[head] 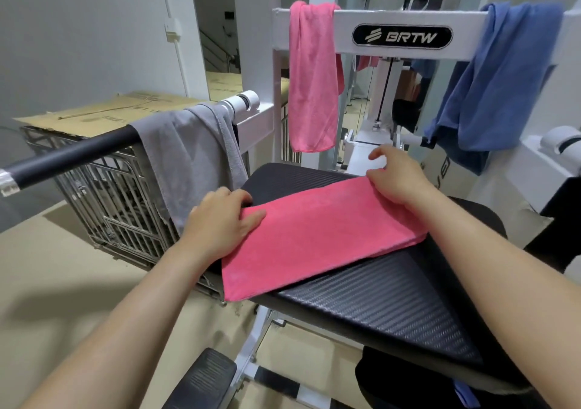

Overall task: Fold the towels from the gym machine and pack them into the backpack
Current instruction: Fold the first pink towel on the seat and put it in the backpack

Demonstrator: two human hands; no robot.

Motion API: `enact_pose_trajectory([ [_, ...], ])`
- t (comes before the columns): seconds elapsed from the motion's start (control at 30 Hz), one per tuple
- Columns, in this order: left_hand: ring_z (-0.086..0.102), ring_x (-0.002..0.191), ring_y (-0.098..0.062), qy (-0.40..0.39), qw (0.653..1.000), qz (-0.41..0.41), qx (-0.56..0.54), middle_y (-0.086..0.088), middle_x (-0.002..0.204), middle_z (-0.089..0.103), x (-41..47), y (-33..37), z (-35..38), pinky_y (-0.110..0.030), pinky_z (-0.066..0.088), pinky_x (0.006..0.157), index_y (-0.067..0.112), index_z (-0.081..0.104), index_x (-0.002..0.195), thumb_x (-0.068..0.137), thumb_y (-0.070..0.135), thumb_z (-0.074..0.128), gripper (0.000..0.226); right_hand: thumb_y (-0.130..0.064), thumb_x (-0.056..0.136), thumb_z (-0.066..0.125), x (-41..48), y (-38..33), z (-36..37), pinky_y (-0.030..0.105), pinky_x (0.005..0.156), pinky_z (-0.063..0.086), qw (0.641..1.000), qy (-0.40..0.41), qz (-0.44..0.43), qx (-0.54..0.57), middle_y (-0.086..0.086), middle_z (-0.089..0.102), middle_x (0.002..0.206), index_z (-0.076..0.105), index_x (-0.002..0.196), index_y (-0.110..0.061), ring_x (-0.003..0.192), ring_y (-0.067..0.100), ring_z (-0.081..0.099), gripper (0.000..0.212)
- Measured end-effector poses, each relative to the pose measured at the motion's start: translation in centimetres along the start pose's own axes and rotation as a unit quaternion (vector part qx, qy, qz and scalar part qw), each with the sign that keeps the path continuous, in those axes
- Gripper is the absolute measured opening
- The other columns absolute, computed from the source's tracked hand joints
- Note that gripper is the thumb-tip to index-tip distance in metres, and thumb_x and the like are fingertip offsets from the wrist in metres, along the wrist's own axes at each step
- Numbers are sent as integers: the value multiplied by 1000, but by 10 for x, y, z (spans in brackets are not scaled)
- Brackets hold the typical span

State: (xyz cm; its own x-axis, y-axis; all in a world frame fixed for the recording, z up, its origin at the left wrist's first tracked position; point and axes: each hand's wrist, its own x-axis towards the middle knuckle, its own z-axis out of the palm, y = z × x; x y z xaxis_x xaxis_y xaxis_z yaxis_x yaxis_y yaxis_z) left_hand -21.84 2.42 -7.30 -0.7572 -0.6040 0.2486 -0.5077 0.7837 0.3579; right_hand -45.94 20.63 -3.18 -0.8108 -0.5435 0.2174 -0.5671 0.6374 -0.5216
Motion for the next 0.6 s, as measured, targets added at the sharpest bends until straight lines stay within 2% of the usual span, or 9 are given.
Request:
enact_pose_trajectory([
  [0.1, 61, 89, -27, 46, 998, -26, -36, 1, 86, 67, -9, -2, 4, -36, 45, 73, 24, 63, 85, 83, 59, 59, 35, -23, 96, 46, 1, 17, 14, 43, 78, 51, 991, 55, -41, -115, 15, 66, 107, 51, 119, -20, 92, 35, 61, 24],
  [0.17, 61, 82, -26, 52, 996, -53, -50, 4, 74, 64, -10, -3, 0, -33, 40, 66, 23, 62, 77, 79, 58, 64, 36, -24, 98, 39, 1, 23, 20, 42, 72, 51, 973, 74, -63, -209, 15, 62, 104, 53, 116, -17, 88, 36, 60, 24],
  [0.27, 57, 71, -19, 45, 992, -76, -94, 7, 67, 59, -8, -1, -8, -33, 37, 60, 18, 58, 71, 73, 55, 73, 40, -37, 97, 40, 4, 17, 12, 45, 82, 44, 959, 78, -122, -245, 12, 53, 119, 55, 125, -20, 107, 34, 53, 36],
  [0.33, 53, 62, -12, 53, 983, -83, -152, 8, 66, 57, -7, 1, -14, -31, 37, 54, 18, 53, 73, 72, 48, 77, 39, -54, 90, 43, 5, -2, 3, 47, 94, 39, 958, -4, -198, -205, 2, 52, 126, 52, 131, -31, 120, 26, 47, 47],
  [0.4, 53, 55, -8, 15, 957, -98, -272, 7, 68, 57, -8, 1, -20, -26, 40, 50, 22, 54, 88, 74, 36, 80, 34, -67, 80, 53, 7, -24, -1, 44, 100, 40, 949, -174, -227, -131, -5, 55, 123, 48, 133, -37, 116, 18, 51, 61],
  [0.43, 56, 56, -8, -27, 937, -106, -332, 3, 71, 59, -10, 0, -23, -24, 44, 51, 26, 55, 98, 74, 30, 81, 36, -64, 77, 61, 9, -33, -1, 40, 100, 42, 934, -250, -223, -125, -6, 56, 120, 48, 133, -37, 112, 16, 53, 64],
  [0.5, 63, 64, -14, -93, 896, -107, -420, -6, 80, 64, -15, -5, -27, -28, 51, 57, 32, 56, 109, 78, 17, 78, 42, -51, 74, 75, 19, -43, -5, 30, 88, 45, 902, -326, -217, -178, -9, 59, 109, 57, 119, -32, 100, 14, 56, 53],
  [0.6, 62, 64, -17, -94, 858, -108, -493, -5, 77, 65, -29, -12, -30, -25, 50, 52, 25, 63, 103, 83, 4, 70, 29, -30, 74, 80, 40, -51, -19, 18, 58, 44, 867, -395, -168, -252, -10, 64, 77, 64, 83, -23, 71, 10, 59, 20],
])
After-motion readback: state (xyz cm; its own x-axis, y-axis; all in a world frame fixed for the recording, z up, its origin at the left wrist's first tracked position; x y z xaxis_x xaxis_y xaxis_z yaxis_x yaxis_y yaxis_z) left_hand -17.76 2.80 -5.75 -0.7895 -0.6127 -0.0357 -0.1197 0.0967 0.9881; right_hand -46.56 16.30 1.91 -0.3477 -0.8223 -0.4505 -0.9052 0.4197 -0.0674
